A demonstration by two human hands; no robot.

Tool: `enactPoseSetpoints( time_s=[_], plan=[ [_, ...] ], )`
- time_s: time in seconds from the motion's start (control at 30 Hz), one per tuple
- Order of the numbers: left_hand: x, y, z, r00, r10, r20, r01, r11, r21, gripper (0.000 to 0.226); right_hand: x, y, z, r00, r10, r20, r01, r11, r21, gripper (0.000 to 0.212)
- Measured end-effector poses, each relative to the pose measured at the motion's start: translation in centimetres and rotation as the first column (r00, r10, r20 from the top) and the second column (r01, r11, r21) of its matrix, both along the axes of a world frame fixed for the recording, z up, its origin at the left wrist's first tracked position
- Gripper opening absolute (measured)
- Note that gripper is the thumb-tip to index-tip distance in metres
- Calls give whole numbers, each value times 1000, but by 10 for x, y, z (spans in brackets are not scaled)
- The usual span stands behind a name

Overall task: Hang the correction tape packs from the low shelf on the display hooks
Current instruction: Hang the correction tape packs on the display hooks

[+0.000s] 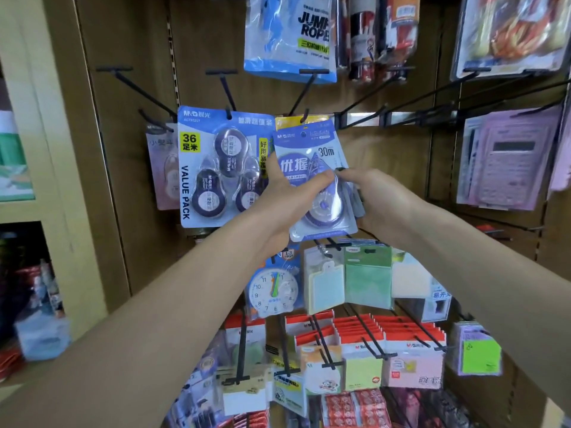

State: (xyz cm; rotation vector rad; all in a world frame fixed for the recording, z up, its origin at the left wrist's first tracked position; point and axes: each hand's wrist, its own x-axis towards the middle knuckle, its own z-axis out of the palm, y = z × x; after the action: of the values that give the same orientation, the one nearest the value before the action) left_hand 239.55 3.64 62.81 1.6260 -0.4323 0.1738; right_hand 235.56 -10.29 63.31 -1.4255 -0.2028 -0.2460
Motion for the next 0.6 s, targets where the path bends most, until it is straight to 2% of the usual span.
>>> enactPoseSetpoints(
  time_s=[0.1,0.33,0.47,0.6],
  plan=[
    [9,-5,3,999,22,-43,-23,999,-33,94,7,1,0,1000,-1,-20,1,1000,28,36],
    [28,-17,12,987,78,-141,-82,996,-23,101,30,-2,5,995,20,-94,-15,999,51,37],
    [43,-25,19,982,67,-178,-84,992,-89,85,51,-5,9,992,12,-125,-8,999,33,40],
    [52,-31,26,971,64,-230,-89,991,-99,103,69,-2,15,988,-42,-146,45,999,21,42]
  ],
)
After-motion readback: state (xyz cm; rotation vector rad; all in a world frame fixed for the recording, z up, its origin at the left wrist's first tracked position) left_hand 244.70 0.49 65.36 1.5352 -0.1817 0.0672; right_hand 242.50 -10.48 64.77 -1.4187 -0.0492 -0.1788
